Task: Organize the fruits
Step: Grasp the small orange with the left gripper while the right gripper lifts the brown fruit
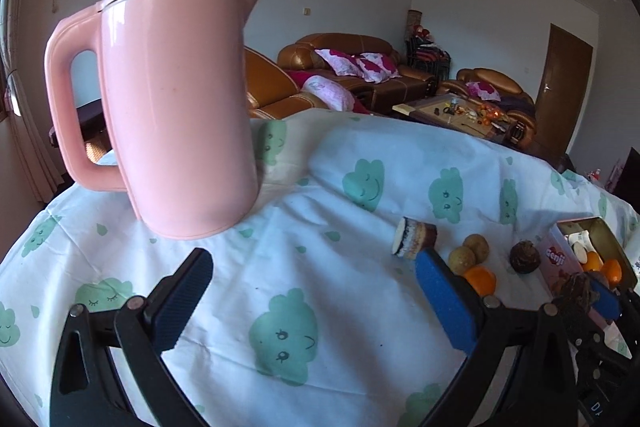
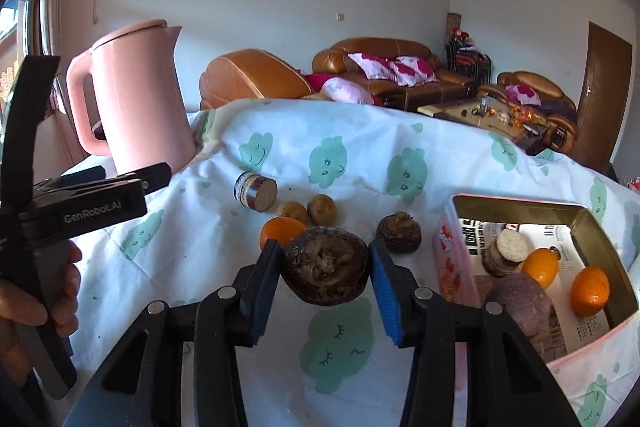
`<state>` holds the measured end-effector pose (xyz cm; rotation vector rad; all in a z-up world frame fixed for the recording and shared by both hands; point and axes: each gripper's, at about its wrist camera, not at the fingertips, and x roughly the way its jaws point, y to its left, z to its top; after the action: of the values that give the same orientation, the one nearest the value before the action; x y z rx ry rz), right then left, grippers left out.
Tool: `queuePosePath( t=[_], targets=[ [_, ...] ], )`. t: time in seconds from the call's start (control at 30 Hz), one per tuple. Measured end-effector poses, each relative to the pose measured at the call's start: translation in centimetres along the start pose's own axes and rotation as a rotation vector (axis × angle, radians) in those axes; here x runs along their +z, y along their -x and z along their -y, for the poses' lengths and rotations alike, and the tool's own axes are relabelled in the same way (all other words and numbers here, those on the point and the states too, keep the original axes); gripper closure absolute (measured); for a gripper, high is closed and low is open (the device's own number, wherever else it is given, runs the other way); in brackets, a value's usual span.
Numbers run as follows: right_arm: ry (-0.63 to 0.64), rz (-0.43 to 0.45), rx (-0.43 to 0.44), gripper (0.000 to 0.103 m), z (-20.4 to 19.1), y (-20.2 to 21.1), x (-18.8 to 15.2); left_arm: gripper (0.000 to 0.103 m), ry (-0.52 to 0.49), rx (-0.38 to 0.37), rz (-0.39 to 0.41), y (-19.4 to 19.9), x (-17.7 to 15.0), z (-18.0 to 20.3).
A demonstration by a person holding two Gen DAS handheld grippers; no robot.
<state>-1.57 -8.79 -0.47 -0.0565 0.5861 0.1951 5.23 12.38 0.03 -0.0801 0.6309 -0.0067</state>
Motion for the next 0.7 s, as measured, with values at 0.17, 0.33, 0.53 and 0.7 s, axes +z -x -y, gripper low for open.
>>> queuePosePath(
  t=[0.17, 0.33, 0.53, 0.7],
  targets=[
    [0.003, 0.089, -0.066, 0.056, 2.0, 3.3, -0.4, 0.003, -0.057, -0.131, -0.01, 0.1, -0.5, 3.0],
    [-0.018, 0.109, -0.092, 0.056, 4.2, 4.1, -0.4, 0.017, -0.13, -0.189, -0.085, -0.9, -0.7, 7.1],
    [-0.05, 0.107, -0.086, 0.056, 5.6, 3.9, -0.2, 0.035, -0.214, -0.124, -0.195, -4.0, -0.7, 11.0],
    [-0.078, 0.08, -0.068, 0.056, 6.5, 3.2, -0.3, 0.045, -0.213, -0.09, -0.278, -6.5, -1.5, 12.2]
  ],
)
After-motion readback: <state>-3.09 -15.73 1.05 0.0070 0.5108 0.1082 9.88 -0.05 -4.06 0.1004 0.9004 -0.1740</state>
